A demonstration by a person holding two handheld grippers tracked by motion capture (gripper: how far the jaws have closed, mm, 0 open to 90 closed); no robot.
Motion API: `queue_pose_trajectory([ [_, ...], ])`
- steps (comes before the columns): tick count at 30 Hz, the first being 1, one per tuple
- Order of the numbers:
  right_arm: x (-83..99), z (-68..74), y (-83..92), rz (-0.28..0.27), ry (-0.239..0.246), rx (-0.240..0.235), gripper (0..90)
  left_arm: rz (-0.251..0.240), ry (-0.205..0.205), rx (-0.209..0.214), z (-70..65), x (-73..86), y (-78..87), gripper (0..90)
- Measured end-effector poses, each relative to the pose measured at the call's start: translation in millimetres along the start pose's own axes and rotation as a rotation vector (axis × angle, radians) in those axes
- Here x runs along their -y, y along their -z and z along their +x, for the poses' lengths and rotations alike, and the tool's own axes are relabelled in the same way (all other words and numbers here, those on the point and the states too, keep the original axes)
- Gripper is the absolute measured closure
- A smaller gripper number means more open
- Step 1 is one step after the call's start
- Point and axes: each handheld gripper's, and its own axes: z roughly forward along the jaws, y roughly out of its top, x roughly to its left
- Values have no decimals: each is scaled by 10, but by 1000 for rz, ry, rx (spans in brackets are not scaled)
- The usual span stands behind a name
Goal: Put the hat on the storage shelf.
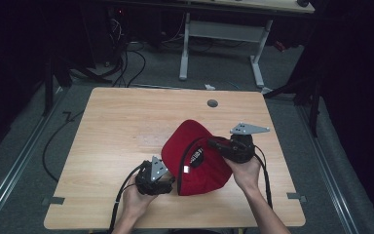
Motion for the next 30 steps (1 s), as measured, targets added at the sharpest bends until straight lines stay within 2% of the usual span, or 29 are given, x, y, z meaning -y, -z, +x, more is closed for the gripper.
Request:
queue_pose_trajectory([
  [7,15,-4,-14,10,4,18,807,-19,-1,9,-38,-36,12,268],
  [13,52,-28,-20,28,5,32,807,-39,-24,2,-49,-51,35,264],
  [18,62,-26,-31,62,14,45,805,-37,-83,-5,-75,-48,60,264],
  [30,66,-15,-23,94,4,45,804,-48,-141,5,-122,-77,119,268],
])
